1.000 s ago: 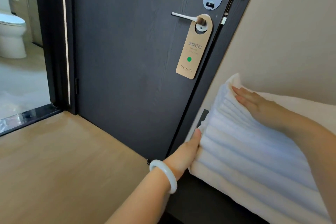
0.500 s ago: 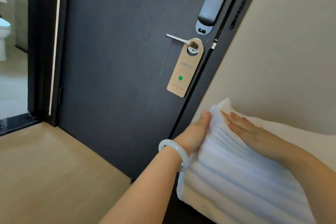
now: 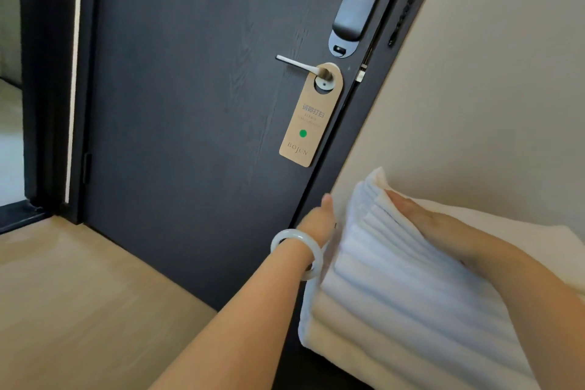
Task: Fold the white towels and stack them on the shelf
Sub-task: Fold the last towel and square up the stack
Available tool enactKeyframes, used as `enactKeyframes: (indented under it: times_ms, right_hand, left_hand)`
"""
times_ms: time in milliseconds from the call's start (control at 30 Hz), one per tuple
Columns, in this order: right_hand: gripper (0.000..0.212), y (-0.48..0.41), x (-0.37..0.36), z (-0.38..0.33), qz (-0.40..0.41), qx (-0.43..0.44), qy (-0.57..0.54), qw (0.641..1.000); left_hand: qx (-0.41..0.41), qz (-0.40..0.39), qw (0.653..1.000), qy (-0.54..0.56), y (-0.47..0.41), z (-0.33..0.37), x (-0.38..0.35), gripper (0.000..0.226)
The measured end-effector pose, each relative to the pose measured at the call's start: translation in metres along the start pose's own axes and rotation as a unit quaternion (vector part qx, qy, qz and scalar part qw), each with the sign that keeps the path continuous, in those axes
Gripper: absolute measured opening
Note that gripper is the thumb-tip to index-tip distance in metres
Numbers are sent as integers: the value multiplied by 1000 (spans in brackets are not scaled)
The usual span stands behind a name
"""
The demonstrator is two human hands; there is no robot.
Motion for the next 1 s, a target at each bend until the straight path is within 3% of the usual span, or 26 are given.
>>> enactKeyframes:
  times_ms: [33, 100, 133, 200, 300, 433, 500, 567, 600, 633, 700, 800, 900, 967, 1000]
  right_hand:
    - [57, -1, 0, -2, -1, 2, 16, 1000]
    - [55, -4, -2, -3, -3, 9, 46, 999]
    - [54, -4, -3, -3, -3, 11, 58, 998]
    - [52, -2, -2, -3, 5, 20, 71, 997]
    - [48, 4, -4, -1, 20, 29, 58, 998]
    - [51, 0, -4, 1, 22, 17, 92, 995]
    - [52, -2, -3, 6, 26, 4, 92, 995]
    - [53, -3, -1, 9, 30, 10, 92, 995]
    - [53, -5, -2, 9, 29, 21, 101, 994]
    - [54, -4, -2, 8, 32, 39, 110, 993]
    - [50, 0, 1, 10, 50, 78, 112, 989]
    - [52, 22, 21, 40, 71, 34, 158, 984]
    - [65, 59, 45, 90, 43, -33, 209, 976]
    - [69, 81, 53, 115, 54, -44, 220, 973]
    - [71, 88, 53, 124, 67, -40, 230, 970]
  left_hand:
    - [-50, 29, 998, 21, 3, 6, 0, 60]
    - [-234, 52, 971, 14, 13, 28, -8, 54]
    - [-317, 42, 946, -42, 20, 38, -15, 52]
    - [-405, 10, 897, -177, 27, 46, -30, 45]
    - [-362, -26, 915, -178, 29, 35, -33, 37]
    - [-286, -4, 943, -168, 31, 33, -23, 40]
    - [-206, 50, 953, -218, 31, 43, -15, 38]
    - [-189, 169, 913, -320, 35, 57, -13, 29]
    - [-241, 212, 886, -336, 42, 65, -18, 27]
    - [-316, 217, 863, -329, 49, 73, -28, 28]
    - [-384, 138, 829, -382, 58, 75, -53, 35]
    - [-289, 77, 804, -513, 50, 60, -58, 36]
    - [-242, 72, 839, -482, 48, 61, -46, 37]
    - [-222, 76, 807, -542, 51, 66, -51, 38]
    - [-212, 96, 766, -599, 52, 70, -58, 37]
Point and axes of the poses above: each hand's wrist, its own y-axis away from the middle knuckle, its own x-axis out of the back of the hand, z = x × y, the point moved 2 cm from there along -y, towards the middle knuckle, and after that the axes turned 6 degrees about -z, right-handed, at the moved point
